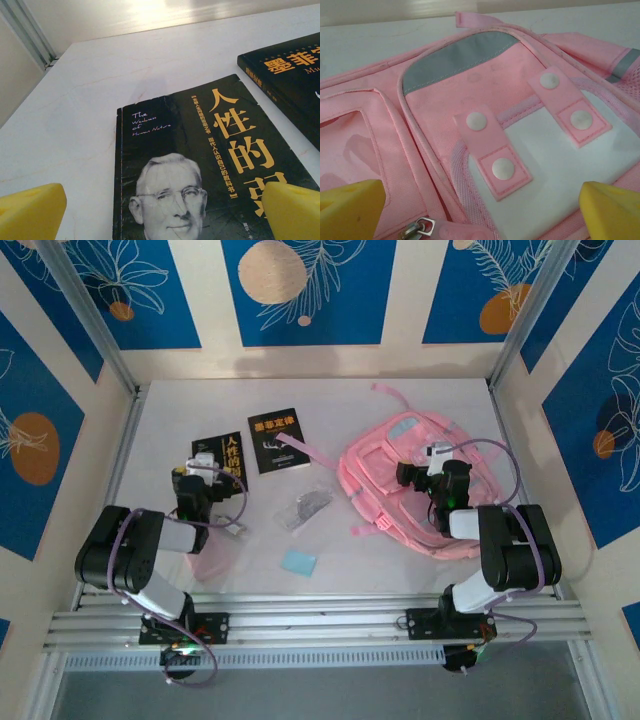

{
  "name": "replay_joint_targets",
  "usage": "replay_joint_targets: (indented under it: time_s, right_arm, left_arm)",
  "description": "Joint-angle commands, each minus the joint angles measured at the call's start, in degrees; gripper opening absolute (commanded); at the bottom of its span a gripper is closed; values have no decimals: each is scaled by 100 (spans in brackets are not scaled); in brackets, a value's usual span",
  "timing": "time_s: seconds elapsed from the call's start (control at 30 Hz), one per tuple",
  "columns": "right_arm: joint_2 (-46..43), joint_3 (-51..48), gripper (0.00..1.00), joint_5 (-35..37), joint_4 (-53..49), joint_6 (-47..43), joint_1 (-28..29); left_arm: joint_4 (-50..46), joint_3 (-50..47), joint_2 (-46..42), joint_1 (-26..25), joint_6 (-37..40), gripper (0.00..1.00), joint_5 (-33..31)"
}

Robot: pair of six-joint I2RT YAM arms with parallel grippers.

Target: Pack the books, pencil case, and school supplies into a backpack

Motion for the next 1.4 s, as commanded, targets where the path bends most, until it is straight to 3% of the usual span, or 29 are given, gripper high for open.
replay_joint_targets:
  time_s: [0.0, 0.57, 0.73, 0.9, 1.03, 1.1, 1.23, 1.37]
  right_arm:
    - [-14, 55, 99, -98, 29, 26, -16]
    - [-12, 73, 99, -151, 6, 44, -42]
    - [-53, 52, 99, -129, 13, 44, -34]
    - [-766, 644, 99, 235, -1684, 134, 61]
    - [-1215, 1225, 99, 612, -3296, 639, 183]
    - [-1344, 1552, 99, 715, -4249, 1171, 186]
    - [-1649, 1973, 96, 402, -5762, 2050, 282]
    - [-1933, 2187, 91, 49, -6777, 2204, 765]
  left_arm:
    - [-17, 112, 13, 79, -65, 100, -42]
    - [-179, 158, -15, 214, -197, 100, 155]
    - [-229, 100, -202, 153, -199, 100, -88]
    - [295, -188, -393, -107, 83, 100, -430]
    - [-1304, 223, -1388, -218, 108, 100, -707]
    - [-2314, 642, -1757, -239, -407, 100, -789]
    - [-3906, 1472, -2011, -342, -1635, 100, -236]
    - [-4989, 2029, -1864, -578, -2794, 100, 288]
